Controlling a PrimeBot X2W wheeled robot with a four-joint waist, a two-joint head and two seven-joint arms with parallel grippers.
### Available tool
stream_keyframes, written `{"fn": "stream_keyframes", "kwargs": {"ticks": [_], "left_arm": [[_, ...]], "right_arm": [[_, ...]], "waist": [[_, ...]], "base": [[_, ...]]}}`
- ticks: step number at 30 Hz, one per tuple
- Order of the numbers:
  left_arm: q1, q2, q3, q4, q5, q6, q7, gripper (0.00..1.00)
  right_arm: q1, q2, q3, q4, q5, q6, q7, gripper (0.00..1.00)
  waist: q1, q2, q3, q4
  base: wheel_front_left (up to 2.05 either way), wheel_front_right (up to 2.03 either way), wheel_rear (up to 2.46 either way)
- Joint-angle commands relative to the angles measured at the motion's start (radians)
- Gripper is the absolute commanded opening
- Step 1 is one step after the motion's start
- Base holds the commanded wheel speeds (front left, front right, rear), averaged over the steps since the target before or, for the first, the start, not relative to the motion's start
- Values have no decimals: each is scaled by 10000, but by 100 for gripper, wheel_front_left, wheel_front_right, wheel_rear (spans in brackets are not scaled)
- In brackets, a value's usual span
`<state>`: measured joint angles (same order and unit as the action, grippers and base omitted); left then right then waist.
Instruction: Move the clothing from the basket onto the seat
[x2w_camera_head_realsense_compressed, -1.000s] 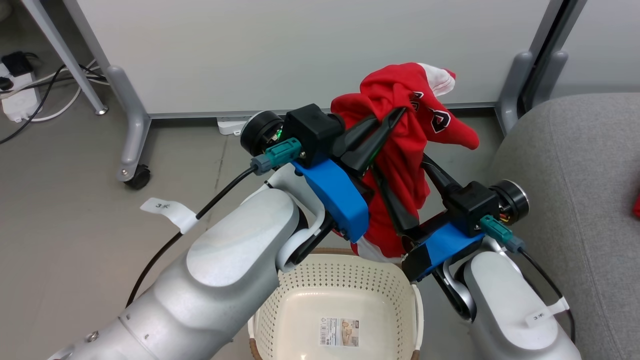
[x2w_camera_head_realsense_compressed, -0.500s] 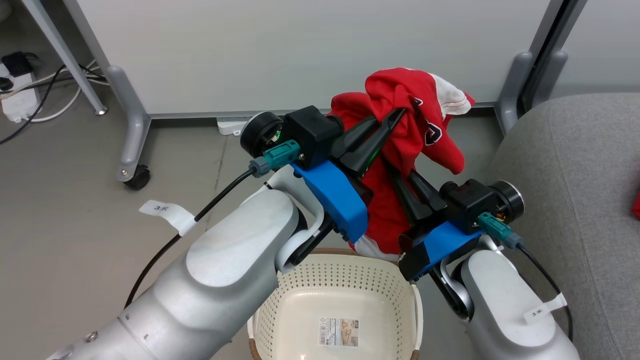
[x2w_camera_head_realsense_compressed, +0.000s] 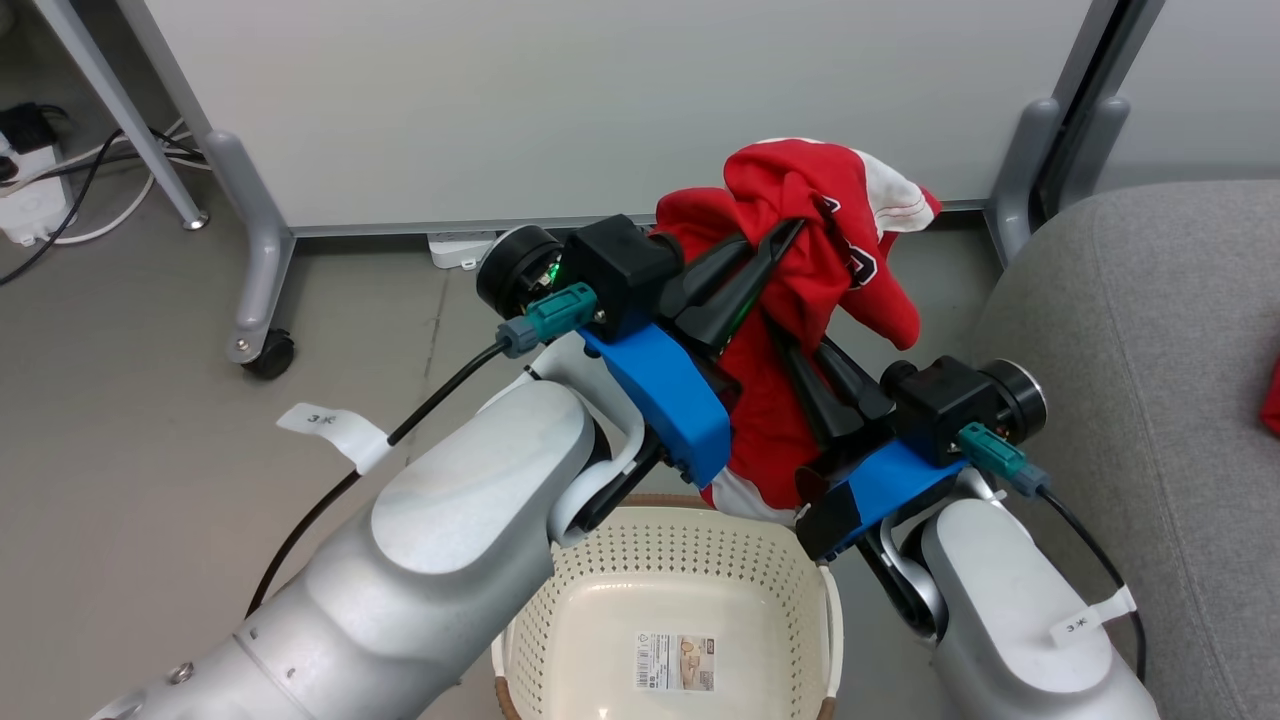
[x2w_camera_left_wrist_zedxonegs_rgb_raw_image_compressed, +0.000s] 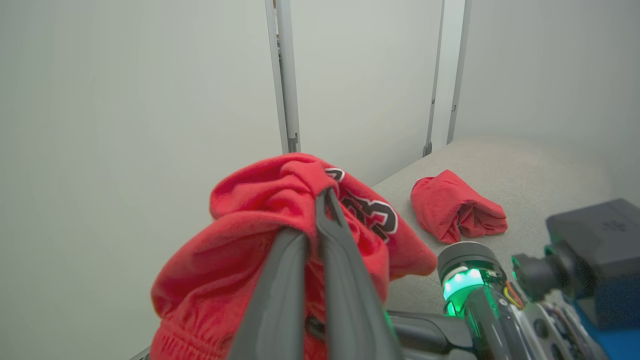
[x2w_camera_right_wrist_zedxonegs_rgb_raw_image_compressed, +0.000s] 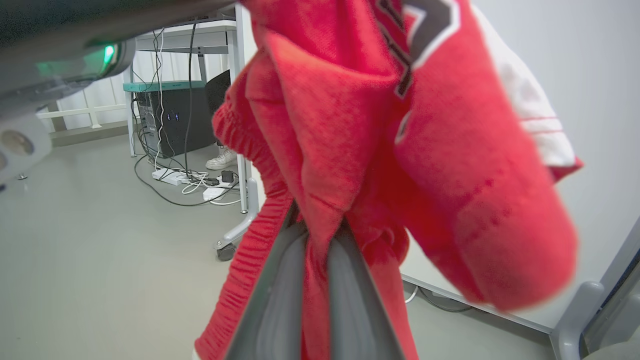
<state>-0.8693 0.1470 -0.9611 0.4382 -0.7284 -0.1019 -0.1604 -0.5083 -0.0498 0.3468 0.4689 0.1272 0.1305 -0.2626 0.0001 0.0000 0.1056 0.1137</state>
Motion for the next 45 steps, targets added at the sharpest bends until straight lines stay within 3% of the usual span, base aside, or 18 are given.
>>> {"fn": "stream_keyframes", "kwargs": {"ticks": [1,2,3,22,45], "left_arm": [[-183,33,-22,27,44,61,-34,69],[-181,33,-34,36,55,67,-38,93],[-179,35,-33,38,72,81,-75,100],[22,351,-10,2,124,316,-353,100],[693,786,-133,-572,729,765,-917,100]], "right_arm": [[-95,-12,0,-56,92,5,-34,0],[-93,-12,-5,-73,86,5,-34,0],[-92,-12,-15,-96,81,5,-34,0],[-23,-12,-628,-870,-74,5,-34,0],[670,-7,-1959,-2200,-627,5,-34,0]], "waist": [[-1,0,-1,-2],[-1,0,-2,-4],[-1,0,0,-5],[-1,0,405,-282],[-1,0,1227,-2530]], "base": [[0,0,0],[0,0,0],[0,0,0],[0,0,0],[0,0,0]]}}
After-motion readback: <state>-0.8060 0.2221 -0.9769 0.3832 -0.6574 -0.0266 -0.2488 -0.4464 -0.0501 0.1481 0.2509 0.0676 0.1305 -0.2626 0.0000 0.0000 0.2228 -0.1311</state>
